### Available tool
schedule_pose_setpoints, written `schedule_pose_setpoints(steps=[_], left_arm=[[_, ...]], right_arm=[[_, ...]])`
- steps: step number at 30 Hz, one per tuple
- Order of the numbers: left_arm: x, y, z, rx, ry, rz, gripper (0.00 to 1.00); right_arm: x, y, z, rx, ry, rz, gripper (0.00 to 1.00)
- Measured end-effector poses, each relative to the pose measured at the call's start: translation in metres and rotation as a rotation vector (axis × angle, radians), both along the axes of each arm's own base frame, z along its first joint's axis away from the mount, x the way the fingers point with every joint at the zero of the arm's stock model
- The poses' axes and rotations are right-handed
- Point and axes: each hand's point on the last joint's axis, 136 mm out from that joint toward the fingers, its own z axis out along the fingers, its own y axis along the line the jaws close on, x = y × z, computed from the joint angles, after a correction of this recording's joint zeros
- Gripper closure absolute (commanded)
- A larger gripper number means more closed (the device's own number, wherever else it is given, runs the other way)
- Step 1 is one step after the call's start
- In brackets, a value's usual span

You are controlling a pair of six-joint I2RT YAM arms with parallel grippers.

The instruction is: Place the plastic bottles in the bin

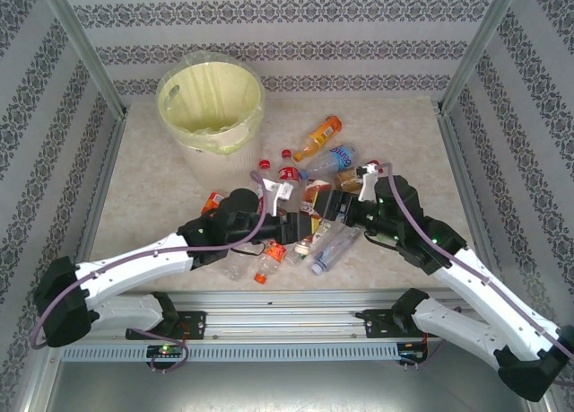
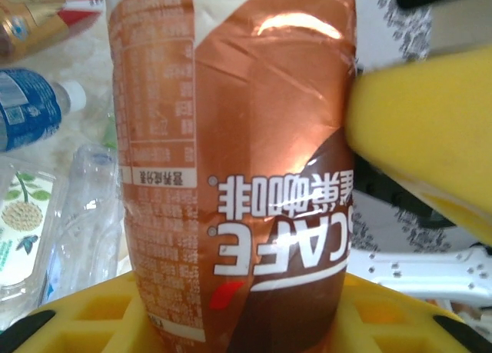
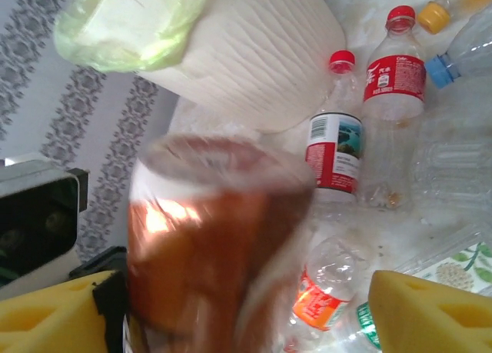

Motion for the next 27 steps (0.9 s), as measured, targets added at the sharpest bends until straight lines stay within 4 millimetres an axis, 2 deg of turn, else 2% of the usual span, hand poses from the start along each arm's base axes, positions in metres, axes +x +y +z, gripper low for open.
schedule_pose_setpoints(steps=[2,6,10,14,18,22,27], left_arm=[[0.004,0.009,0.007,0.0,0.0,0.022,0.61],[0.019,0.025,0.026,0.008,0.002,0.073,0.62],[0.041,0.048,0.055,0.037,-0.021,0.138,0.62],[0.061,0.079,0.106,0.083,-0.098,0.216,0.62],[0.089,0.115,0.15,0.152,-0.174,0.322,0.62],[0.12,0.15,0.161,0.265,-0.189,0.429,0.62],[0.161,0.191,0.152,0.424,-0.168,0.548,0.62]], right_arm=[[-0.003,-0.006,0.005,0.011,-0.01,-0.001,0.02],[-0.006,-0.017,0.018,0.016,-0.024,-0.01,0.02],[-0.01,-0.023,0.052,0.023,-0.09,0.007,0.02],[-0.016,-0.026,0.082,0.03,-0.171,0.025,0.02],[-0.02,-0.028,0.091,0.019,-0.204,0.037,0.02],[-0.024,-0.026,0.09,0.007,-0.215,0.071,0.02],[-0.029,-0.026,0.093,-0.007,-0.237,0.097,0.02]])
